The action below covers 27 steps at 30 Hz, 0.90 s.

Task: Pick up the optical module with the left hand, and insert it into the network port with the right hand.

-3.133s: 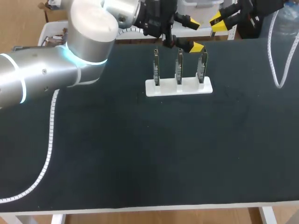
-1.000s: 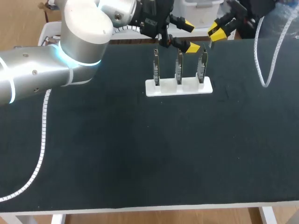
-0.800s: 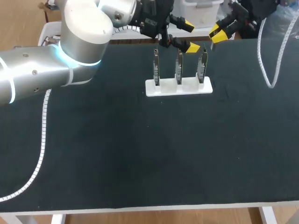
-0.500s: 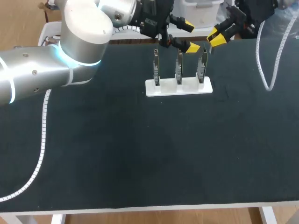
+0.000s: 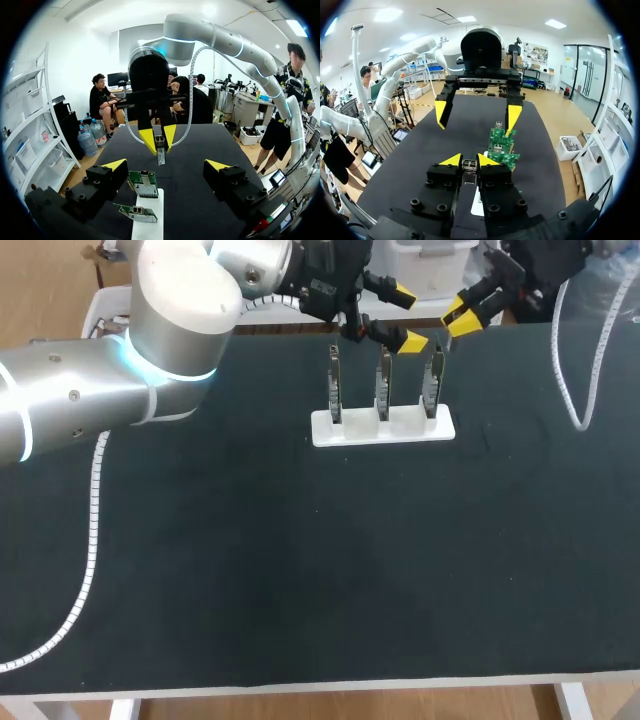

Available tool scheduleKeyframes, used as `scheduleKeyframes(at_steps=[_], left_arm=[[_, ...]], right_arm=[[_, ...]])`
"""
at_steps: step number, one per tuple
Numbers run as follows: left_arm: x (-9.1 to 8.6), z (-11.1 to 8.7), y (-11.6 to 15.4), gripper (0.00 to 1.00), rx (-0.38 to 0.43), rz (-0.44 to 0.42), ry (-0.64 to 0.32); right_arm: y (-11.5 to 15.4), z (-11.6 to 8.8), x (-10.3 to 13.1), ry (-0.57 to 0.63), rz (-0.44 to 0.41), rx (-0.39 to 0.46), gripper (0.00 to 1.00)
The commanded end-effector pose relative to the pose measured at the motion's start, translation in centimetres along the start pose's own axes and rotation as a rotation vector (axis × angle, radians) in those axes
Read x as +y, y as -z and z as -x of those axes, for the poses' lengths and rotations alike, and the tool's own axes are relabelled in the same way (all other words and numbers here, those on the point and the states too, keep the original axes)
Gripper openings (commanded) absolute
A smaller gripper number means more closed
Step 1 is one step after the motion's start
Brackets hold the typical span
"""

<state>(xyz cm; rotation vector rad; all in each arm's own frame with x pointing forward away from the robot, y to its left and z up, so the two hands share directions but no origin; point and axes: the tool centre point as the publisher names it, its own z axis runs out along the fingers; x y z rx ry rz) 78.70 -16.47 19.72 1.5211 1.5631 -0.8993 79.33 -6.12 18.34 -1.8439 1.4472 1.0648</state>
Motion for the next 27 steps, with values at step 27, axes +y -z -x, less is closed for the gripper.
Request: scheduleKeyframes(at_steps=[27], left_arm=[[-0.08,0.09,0.00,1.00,0.004,0.003,0.001]], right_arm=[[0.29,-0.07,-1.77,0.006,0.045,0.012,0.00]])
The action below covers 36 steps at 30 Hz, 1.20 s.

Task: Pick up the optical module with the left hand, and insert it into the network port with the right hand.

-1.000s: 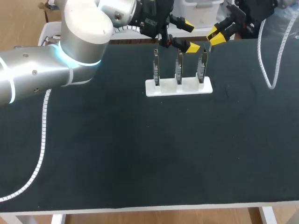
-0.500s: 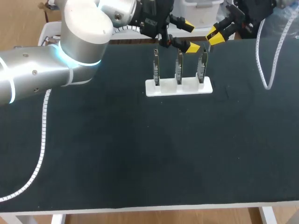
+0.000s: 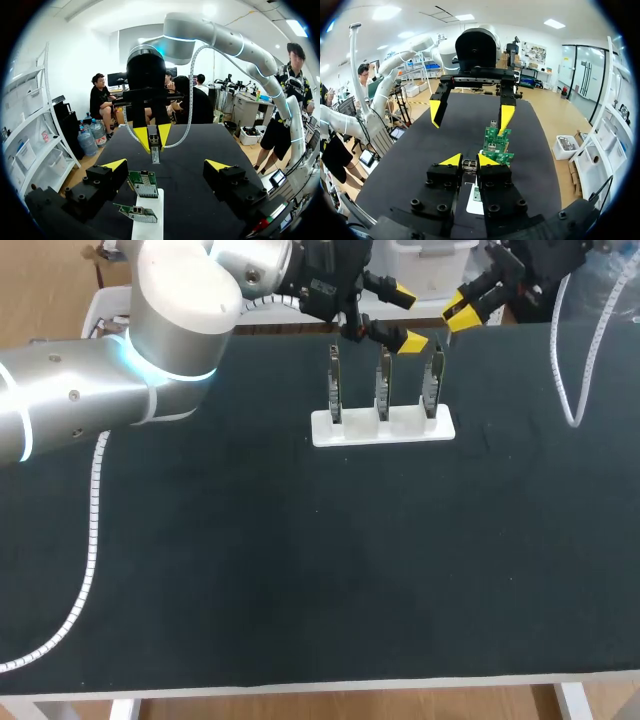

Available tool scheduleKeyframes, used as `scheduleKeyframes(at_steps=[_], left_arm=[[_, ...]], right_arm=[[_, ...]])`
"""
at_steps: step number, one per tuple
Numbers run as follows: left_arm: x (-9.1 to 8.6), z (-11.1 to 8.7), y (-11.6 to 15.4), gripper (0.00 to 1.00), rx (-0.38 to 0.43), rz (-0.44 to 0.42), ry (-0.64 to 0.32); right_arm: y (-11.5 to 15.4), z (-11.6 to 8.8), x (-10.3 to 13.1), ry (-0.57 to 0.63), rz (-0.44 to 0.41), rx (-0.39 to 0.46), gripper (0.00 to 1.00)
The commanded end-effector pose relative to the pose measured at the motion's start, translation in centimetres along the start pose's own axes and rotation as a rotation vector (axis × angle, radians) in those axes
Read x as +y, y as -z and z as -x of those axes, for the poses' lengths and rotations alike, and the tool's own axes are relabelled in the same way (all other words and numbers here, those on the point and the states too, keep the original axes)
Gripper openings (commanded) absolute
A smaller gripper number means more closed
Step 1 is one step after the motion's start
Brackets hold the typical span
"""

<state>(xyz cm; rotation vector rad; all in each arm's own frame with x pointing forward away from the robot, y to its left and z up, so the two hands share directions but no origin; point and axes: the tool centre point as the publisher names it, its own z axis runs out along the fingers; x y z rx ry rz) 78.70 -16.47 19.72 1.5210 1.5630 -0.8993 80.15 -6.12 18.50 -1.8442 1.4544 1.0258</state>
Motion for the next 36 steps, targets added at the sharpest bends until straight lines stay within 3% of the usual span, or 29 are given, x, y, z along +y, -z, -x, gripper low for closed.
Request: scheduleKeyframes(at_steps=[1,15,36], left_arm=[[-0.1,0.1,0.0,1.00,0.004,0.002,0.001],[-0.1,0.1,0.0,1.00,0.004,0.002,0.001],[-0.1,0.1,0.0,1.00,0.004,0.002,0.001]], right_arm=[[-0.1,-0.1,-1.0,-0.003,0.072,-0.004,0.00],[-0.4,-0.8,-0.8,-0.022,0.082,-0.016,0.00],[-0.5,-1.0,-2.4,-0.022,0.081,0.007,0.00]])
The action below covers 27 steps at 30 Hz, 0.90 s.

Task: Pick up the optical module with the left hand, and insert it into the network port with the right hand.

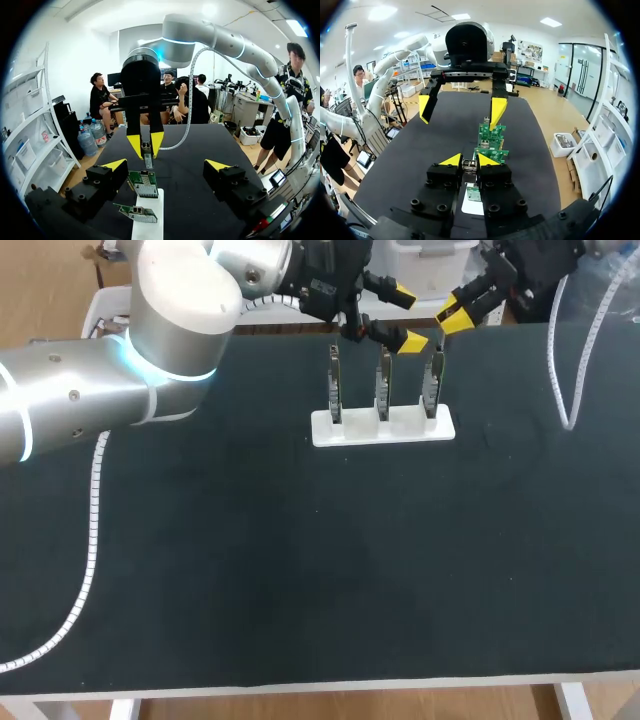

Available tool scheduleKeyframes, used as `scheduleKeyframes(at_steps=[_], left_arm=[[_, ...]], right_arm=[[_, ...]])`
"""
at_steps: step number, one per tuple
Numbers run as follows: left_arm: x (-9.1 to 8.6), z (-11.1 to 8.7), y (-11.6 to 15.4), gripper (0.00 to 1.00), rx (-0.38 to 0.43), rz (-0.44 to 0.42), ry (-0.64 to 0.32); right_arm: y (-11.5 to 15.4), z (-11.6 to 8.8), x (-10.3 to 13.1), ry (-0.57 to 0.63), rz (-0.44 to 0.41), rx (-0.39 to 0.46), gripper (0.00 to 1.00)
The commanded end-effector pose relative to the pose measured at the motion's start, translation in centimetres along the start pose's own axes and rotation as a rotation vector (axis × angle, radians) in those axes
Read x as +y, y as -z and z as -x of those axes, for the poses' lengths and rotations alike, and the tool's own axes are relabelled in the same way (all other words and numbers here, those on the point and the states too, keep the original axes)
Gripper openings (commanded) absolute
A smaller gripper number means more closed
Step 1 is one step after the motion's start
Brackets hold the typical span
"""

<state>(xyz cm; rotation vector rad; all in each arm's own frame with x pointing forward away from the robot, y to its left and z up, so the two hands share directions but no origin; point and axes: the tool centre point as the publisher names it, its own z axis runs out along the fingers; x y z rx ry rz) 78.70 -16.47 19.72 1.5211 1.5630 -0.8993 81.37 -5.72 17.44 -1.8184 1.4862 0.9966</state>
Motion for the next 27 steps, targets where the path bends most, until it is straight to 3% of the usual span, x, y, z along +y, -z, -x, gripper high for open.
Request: scheduleKeyframes(at_steps=[1,27], left_arm=[[-0.08,0.09,0.00,1.00,0.004,0.002,0.001],[-0.08,0.09,0.00,1.00,0.004,0.002,0.001]], right_arm=[[0.09,-0.26,-1.13,-0.006,0.115,-0.001,0.00],[-0.51,-0.56,-2.03,-0.010,0.129,0.000,0.00]])
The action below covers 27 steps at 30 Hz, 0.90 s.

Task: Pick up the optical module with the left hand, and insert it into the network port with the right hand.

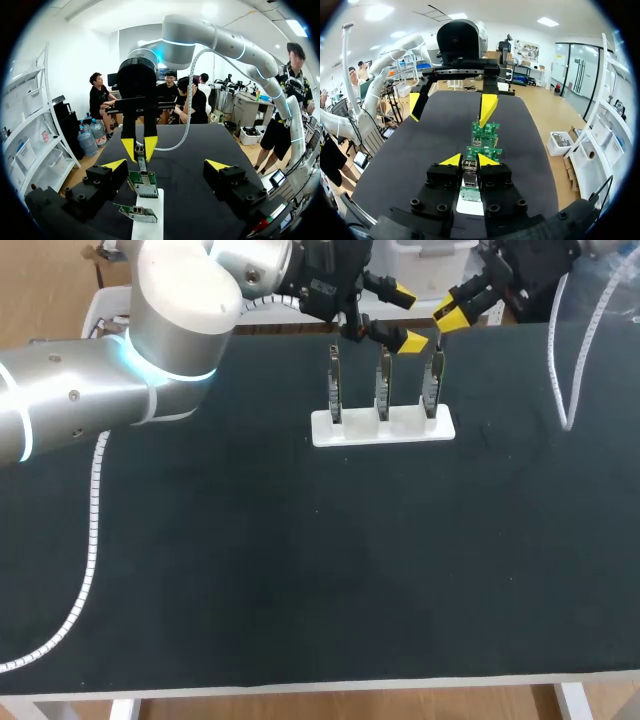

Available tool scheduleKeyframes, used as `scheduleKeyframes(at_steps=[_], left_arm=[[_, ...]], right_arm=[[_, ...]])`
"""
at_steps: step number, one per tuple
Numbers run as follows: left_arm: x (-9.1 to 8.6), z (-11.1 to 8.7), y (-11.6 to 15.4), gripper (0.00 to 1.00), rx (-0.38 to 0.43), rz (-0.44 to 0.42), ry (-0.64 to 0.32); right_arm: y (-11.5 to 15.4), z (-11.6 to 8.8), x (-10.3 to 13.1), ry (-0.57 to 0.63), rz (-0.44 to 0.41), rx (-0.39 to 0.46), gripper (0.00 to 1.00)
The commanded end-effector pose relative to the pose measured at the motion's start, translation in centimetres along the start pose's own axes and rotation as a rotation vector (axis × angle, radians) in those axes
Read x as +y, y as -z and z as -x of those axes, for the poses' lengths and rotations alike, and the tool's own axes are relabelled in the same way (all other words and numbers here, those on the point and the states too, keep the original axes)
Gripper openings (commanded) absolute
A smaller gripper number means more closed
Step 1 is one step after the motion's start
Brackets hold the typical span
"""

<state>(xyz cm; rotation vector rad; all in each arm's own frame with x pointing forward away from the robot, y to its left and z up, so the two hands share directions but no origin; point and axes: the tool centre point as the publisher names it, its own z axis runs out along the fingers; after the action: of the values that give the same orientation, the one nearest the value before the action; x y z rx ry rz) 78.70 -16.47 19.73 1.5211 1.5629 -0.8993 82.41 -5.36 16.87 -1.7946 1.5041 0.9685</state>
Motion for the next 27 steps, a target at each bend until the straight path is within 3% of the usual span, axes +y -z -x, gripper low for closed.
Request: scheduleKeyframes(at_steps=[1,17,27], left_arm=[[-0.1,0.1,0.0,1.00,0.004,0.002,0.001],[-0.1,0.1,0.0,1.00,0.004,0.002,0.001],[-0.1,0.1,0.0,1.00,0.004,0.002,0.001]], right_arm=[[-0.3,-0.2,-0.9,-0.005,0.164,-0.004,0.00],[0.1,-1.1,-0.8,-0.021,0.165,-0.012,0.00],[0.3,-1.1,-1.4,0.013,0.232,0.004,0.00]])
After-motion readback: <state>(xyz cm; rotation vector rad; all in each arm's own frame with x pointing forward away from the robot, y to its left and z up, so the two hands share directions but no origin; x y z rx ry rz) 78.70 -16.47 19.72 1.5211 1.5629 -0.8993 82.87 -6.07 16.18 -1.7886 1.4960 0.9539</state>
